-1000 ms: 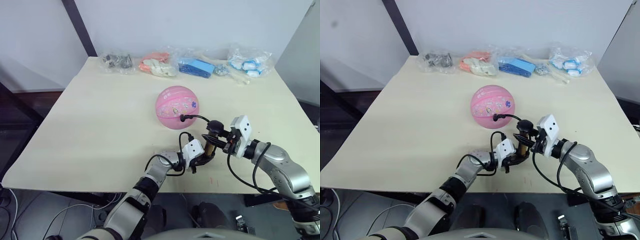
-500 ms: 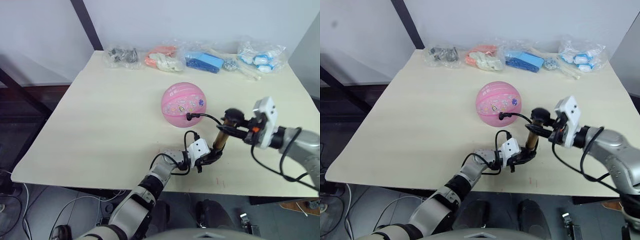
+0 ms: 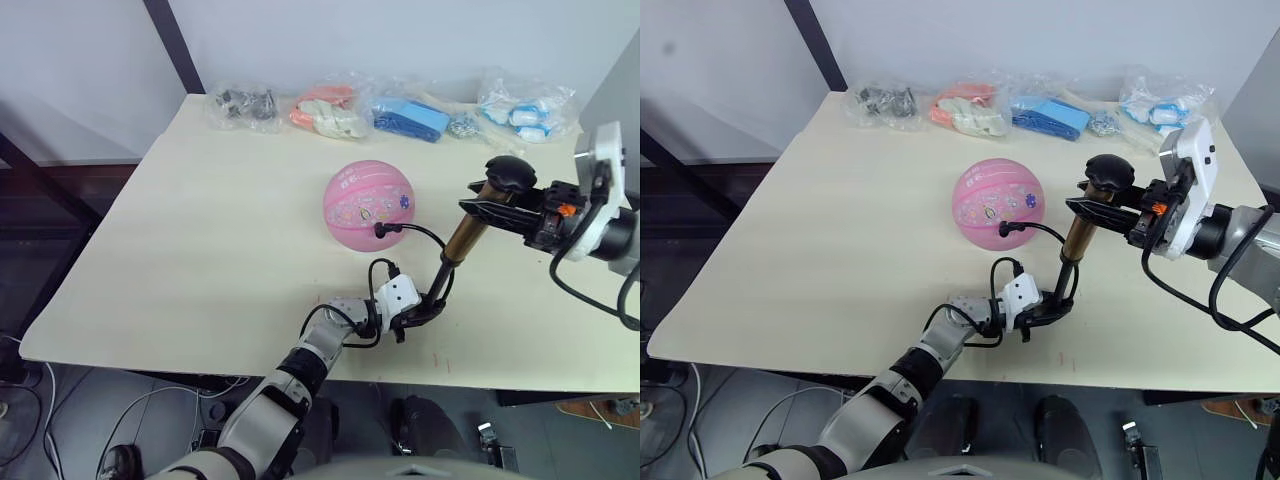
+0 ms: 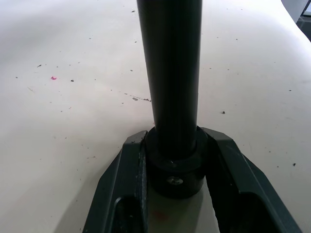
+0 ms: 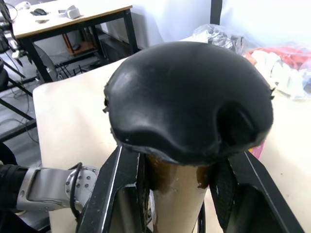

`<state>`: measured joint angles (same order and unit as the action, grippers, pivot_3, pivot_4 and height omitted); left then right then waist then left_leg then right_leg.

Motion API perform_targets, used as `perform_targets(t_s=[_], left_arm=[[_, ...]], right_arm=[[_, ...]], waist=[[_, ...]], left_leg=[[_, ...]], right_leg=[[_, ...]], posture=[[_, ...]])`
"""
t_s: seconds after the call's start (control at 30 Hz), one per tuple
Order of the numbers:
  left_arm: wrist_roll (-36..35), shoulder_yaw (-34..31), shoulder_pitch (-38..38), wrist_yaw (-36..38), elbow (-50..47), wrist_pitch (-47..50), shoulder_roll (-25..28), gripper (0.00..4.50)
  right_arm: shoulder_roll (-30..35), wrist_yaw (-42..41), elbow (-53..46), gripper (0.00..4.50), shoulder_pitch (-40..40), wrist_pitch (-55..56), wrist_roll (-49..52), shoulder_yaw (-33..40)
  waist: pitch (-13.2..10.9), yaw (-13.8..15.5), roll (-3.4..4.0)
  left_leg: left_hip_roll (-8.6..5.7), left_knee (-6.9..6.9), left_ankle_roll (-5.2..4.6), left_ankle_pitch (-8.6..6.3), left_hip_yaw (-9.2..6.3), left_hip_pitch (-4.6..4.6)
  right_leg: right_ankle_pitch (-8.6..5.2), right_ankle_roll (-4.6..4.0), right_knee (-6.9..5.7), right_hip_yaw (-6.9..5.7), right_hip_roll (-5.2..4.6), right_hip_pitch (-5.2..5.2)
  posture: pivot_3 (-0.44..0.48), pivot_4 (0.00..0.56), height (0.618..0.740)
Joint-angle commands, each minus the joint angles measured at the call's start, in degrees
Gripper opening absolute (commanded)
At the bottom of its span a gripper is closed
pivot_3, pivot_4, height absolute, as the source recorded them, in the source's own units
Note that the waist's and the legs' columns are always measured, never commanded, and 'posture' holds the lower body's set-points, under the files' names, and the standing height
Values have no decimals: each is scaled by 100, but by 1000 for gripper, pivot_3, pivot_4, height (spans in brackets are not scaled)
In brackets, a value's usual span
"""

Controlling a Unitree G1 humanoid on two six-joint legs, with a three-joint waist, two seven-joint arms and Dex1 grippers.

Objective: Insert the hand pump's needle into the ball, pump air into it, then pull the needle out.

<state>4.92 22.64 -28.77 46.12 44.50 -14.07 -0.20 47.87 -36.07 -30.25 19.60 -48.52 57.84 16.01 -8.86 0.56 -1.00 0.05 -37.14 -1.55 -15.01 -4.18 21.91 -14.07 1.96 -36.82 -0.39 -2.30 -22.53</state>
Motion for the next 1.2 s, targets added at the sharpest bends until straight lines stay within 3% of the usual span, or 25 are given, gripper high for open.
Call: perform_targets(t_s=[0.03,0.2,0.33,0.53,0.77,0.97,1.2], left_arm=[[174,53,176,-11,274,230,142,1122],[168,53,210,-23,163,290,170,1122],[163,58,306,-12,-21,359,220,1122],[150,64,439,5,-295,467,294,1122],[146,75,480,13,-381,533,310,1122],[153,54,255,-30,-145,570,195,1122],[135,53,181,-21,43,477,169,1122]], right_arm=[[-213,29,186,1053,-543,361,-842,-620],[-768,-116,720,1053,-1231,1084,-1879,-1826],[-1213,-282,1520,1053,-1658,1691,-2725,-2691],[-1611,-425,2211,1053,-1942,2251,-3337,-2993],[-1553,-465,1721,1053,-1748,2148,-2932,-2265],[-1033,-281,357,1053,-1021,1241,-1476,-848],[-355,81,-90,1053,-153,342,-173,196]], waist=[[10,-4,-11],[46,-69,-51],[84,-149,-33],[152,-149,-61],[155,-145,-52],[38,-90,35],[-6,-47,43]], left_leg=[[2,0,0,0,0,-3],[27,-4,1,-1,-12,-68],[42,14,2,-2,-22,-118],[34,56,2,-2,-23,-134],[40,69,2,-2,-41,-134],[15,67,2,-1,-38,-101],[4,27,2,0,-20,4]], right_leg=[[-3,6,0,1,3,3],[-14,-6,3,-10,19,67],[-21,-16,4,6,16,100],[-21,-14,8,6,29,99],[-33,-35,8,-11,37,96],[-31,-29,9,-10,15,73],[-6,-34,4,-14,7,-11]], posture=[[0,150,740],[0,150,740],[0,150,740],[0,150,740],[0,150,740],[0,150,740],[0,150,740]])
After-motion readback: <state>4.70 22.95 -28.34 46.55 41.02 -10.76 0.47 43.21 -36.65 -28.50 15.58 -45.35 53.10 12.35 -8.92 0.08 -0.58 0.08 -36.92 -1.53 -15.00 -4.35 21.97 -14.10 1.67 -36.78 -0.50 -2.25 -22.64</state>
